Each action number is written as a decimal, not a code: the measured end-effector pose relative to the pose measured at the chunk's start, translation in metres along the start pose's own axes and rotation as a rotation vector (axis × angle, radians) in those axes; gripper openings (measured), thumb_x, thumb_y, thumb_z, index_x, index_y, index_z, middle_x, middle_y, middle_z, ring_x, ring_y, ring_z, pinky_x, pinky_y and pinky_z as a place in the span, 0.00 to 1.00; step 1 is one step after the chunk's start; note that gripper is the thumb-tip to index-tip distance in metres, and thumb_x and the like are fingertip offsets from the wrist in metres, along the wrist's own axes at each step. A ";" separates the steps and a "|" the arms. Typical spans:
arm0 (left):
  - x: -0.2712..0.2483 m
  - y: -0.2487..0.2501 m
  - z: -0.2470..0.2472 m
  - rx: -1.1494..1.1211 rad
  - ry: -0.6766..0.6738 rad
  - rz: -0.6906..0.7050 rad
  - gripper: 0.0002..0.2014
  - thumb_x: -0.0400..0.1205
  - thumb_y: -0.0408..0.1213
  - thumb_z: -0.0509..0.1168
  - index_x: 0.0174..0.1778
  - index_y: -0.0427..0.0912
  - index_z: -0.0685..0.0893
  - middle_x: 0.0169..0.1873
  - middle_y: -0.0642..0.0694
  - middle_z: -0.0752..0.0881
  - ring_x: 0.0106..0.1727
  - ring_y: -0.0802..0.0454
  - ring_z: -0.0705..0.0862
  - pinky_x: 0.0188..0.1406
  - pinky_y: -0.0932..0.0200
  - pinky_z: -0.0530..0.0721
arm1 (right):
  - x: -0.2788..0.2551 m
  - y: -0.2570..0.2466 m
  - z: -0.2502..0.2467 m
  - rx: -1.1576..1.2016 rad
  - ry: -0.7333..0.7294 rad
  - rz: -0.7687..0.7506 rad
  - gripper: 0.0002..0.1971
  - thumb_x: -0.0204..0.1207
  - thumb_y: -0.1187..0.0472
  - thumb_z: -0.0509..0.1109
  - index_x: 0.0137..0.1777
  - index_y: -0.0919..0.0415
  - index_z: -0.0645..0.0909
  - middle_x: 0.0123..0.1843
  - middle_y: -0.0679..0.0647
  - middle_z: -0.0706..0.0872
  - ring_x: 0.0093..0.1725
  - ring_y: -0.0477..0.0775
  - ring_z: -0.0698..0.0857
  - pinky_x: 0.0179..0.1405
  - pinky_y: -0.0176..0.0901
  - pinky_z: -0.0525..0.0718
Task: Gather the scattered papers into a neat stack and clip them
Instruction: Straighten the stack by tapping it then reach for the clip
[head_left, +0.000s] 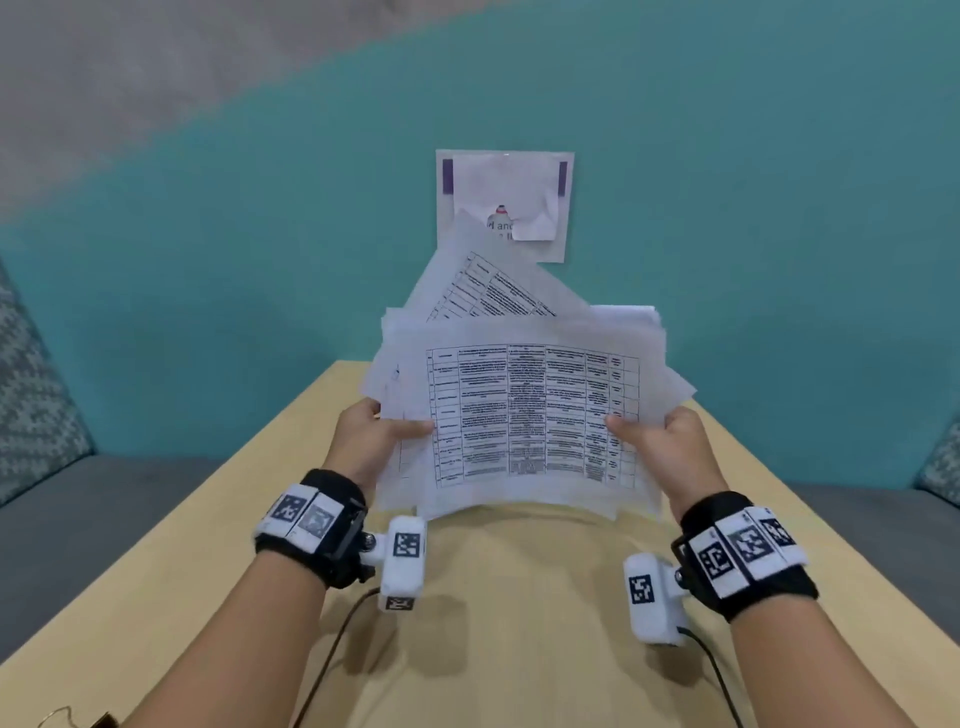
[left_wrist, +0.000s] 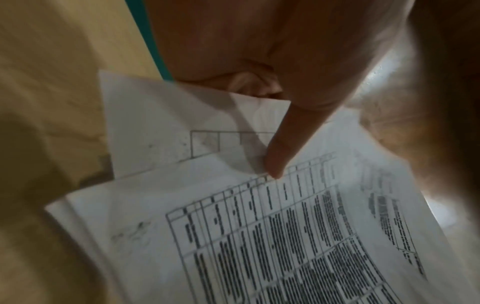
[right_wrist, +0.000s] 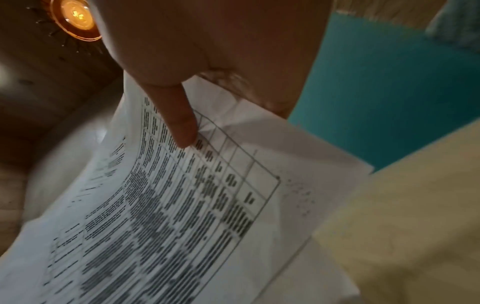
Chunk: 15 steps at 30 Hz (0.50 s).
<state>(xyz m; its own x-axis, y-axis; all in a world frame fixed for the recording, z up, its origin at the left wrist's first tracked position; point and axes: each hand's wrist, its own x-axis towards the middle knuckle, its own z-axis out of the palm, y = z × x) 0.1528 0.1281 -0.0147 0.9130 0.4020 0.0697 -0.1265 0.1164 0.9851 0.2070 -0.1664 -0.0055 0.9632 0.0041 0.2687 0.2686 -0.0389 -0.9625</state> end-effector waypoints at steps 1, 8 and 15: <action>0.002 -0.002 0.002 -0.001 0.004 0.001 0.16 0.72 0.20 0.78 0.56 0.32 0.89 0.51 0.38 0.95 0.54 0.36 0.94 0.61 0.38 0.89 | 0.001 0.003 0.001 0.010 0.014 0.005 0.07 0.75 0.67 0.79 0.50 0.57 0.89 0.49 0.50 0.94 0.53 0.54 0.92 0.61 0.52 0.85; -0.001 -0.012 0.008 -0.030 -0.080 0.057 0.17 0.78 0.29 0.76 0.63 0.38 0.90 0.58 0.42 0.94 0.61 0.41 0.92 0.66 0.42 0.86 | 0.002 0.019 0.003 0.149 0.049 0.101 0.09 0.75 0.70 0.78 0.52 0.59 0.88 0.52 0.53 0.94 0.52 0.57 0.93 0.60 0.56 0.88; 0.001 0.001 0.003 -0.145 0.112 0.230 0.11 0.86 0.38 0.69 0.38 0.49 0.79 0.39 0.50 0.90 0.37 0.50 0.84 0.36 0.55 0.78 | 0.000 0.019 0.003 0.195 0.026 0.112 0.09 0.78 0.71 0.74 0.50 0.56 0.87 0.51 0.52 0.94 0.50 0.53 0.92 0.48 0.48 0.88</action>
<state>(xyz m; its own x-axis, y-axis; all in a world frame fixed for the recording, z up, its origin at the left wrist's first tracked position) 0.1551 0.1256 -0.0127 0.8067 0.5292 0.2631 -0.3866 0.1358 0.9122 0.2120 -0.1642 -0.0239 0.9874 -0.0148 0.1578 0.1582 0.1558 -0.9750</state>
